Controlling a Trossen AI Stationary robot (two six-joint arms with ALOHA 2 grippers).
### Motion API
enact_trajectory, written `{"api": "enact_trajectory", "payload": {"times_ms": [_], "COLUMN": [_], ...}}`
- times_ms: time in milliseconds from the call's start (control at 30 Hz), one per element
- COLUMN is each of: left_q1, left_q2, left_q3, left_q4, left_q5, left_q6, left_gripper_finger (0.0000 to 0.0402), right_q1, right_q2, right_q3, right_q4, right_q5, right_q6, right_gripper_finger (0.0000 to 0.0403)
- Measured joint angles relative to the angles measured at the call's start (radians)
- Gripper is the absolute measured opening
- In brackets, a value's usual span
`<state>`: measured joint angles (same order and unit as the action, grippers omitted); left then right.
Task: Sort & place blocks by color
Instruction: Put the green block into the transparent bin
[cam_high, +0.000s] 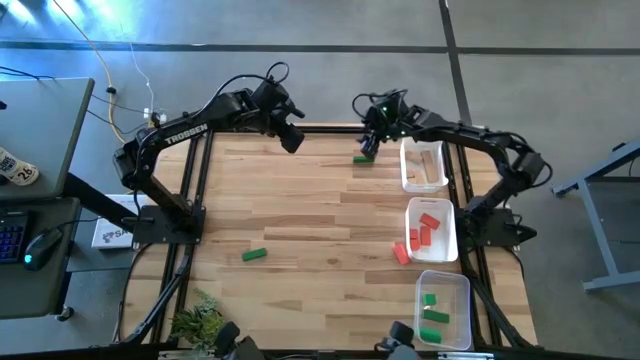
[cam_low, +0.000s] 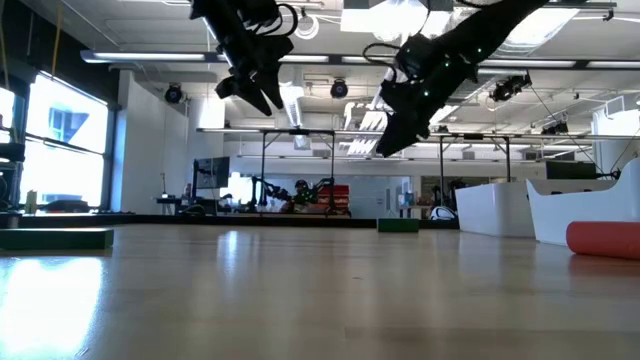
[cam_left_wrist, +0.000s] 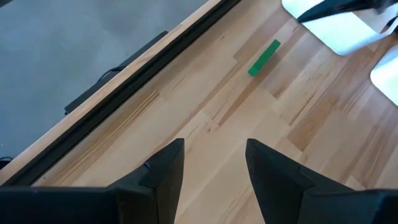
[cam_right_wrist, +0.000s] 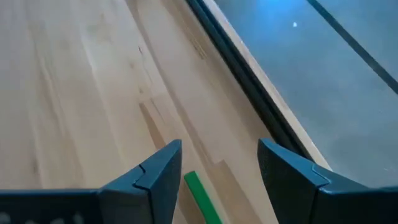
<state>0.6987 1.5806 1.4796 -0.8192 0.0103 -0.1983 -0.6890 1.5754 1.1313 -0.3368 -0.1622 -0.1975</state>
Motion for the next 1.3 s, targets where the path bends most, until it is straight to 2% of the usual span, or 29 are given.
{"api": "enact_trajectory", "payload": {"times_ms": [167, 267, 400, 567, 767, 967, 1300], "left_q1": [0.000, 0.000, 0.000, 0.000, -0.004, -0.007, -0.007], "left_q2": [0.000, 0.000, 0.001, 0.001, 0.001, 0.001, 0.001], "left_q3": [0.000, 0.000, 0.000, 0.000, 0.000, -0.001, -0.001], "left_q4": [0.000, 0.000, 0.001, 0.001, 0.001, 0.001, 0.008], "left_q5": [0.000, 0.000, 0.000, 0.000, 0.000, 0.000, 0.000], "left_q6": [0.000, 0.000, 0.000, 0.000, 0.000, 0.000, 0.001], "left_gripper_finger": [0.0161, 0.0161, 0.0161, 0.0161, 0.0161, 0.0161, 0.0161], "right_q1": [0.033, 0.061, 0.077, 0.076, 0.079, 0.085, 0.102], "right_q2": [0.091, 0.161, 0.260, 0.359, 0.404, 0.447, 0.513], "right_q3": [0.050, 0.133, 0.260, 0.361, 0.366, 0.365, 0.364], "right_q4": [-0.010, -0.053, -0.241, -0.460, -0.482, -0.486, -0.477], "right_q5": [0.020, 0.084, 0.149, 0.157, 0.177, 0.178, 0.239], "right_q6": [-0.043, -0.080, -0.120, -0.145, -0.254, -0.255, -0.226], "right_gripper_finger": [0.0197, 0.0197, 0.0197, 0.0197, 0.0197, 0.0197, 0.0197]}}
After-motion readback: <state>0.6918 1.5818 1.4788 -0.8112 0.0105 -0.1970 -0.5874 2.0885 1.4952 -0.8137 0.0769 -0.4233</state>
